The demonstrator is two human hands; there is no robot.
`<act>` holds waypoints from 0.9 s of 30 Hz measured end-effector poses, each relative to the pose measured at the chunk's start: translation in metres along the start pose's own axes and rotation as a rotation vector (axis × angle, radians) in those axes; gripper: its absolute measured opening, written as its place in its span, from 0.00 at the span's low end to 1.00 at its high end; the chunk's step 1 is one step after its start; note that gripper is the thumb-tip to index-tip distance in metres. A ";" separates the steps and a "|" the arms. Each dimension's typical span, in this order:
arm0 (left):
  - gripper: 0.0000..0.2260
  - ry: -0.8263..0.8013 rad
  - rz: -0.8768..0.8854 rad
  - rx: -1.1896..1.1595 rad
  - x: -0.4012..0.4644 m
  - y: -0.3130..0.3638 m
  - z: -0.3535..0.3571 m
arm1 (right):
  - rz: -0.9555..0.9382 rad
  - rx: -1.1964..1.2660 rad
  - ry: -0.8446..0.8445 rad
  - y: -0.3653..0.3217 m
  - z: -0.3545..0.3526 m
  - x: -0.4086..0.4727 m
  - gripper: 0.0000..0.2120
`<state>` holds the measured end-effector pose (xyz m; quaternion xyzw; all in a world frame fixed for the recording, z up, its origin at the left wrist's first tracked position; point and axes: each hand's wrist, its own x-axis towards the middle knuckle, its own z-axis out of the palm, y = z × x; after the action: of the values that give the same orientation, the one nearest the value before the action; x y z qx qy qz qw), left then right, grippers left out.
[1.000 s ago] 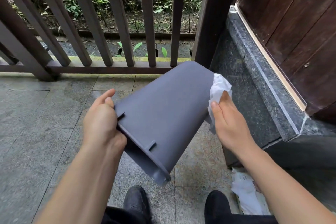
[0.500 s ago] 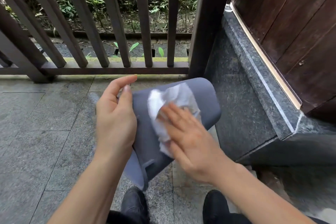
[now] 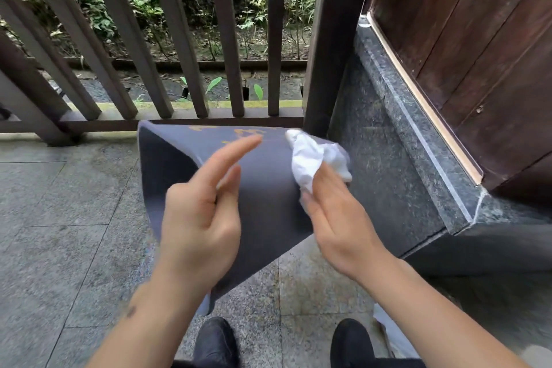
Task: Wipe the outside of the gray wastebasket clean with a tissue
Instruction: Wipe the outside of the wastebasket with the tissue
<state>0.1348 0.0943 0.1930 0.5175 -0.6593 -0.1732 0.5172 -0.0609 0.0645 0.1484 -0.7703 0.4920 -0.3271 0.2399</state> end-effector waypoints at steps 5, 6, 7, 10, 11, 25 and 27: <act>0.27 -0.116 0.088 0.100 -0.005 -0.003 0.006 | -0.285 0.047 -0.077 -0.035 0.003 -0.006 0.23; 0.28 -0.101 0.074 0.081 -0.006 -0.006 0.008 | -0.297 0.035 -0.105 -0.037 0.004 -0.007 0.30; 0.28 -0.086 0.050 0.055 -0.006 -0.008 0.010 | -0.293 0.000 -0.124 -0.037 0.005 -0.007 0.36; 0.26 -0.073 -0.089 -0.029 -0.003 -0.012 0.018 | -0.242 -0.150 -0.170 -0.032 0.010 -0.006 0.44; 0.27 -0.078 -0.134 -0.044 -0.002 -0.014 0.022 | -0.219 -0.180 -0.186 -0.029 0.013 -0.006 0.46; 0.30 0.021 -1.144 -0.644 0.020 -0.036 0.042 | -0.131 -0.063 -0.326 -0.021 0.021 -0.010 0.40; 0.34 -0.004 -1.268 -0.690 0.020 -0.042 0.043 | -0.152 -0.038 -0.381 -0.024 0.020 -0.011 0.41</act>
<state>0.1199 0.0466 0.1536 0.6073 -0.1407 -0.6393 0.4501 -0.0348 0.0856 0.1486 -0.8576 0.3841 -0.1836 0.2887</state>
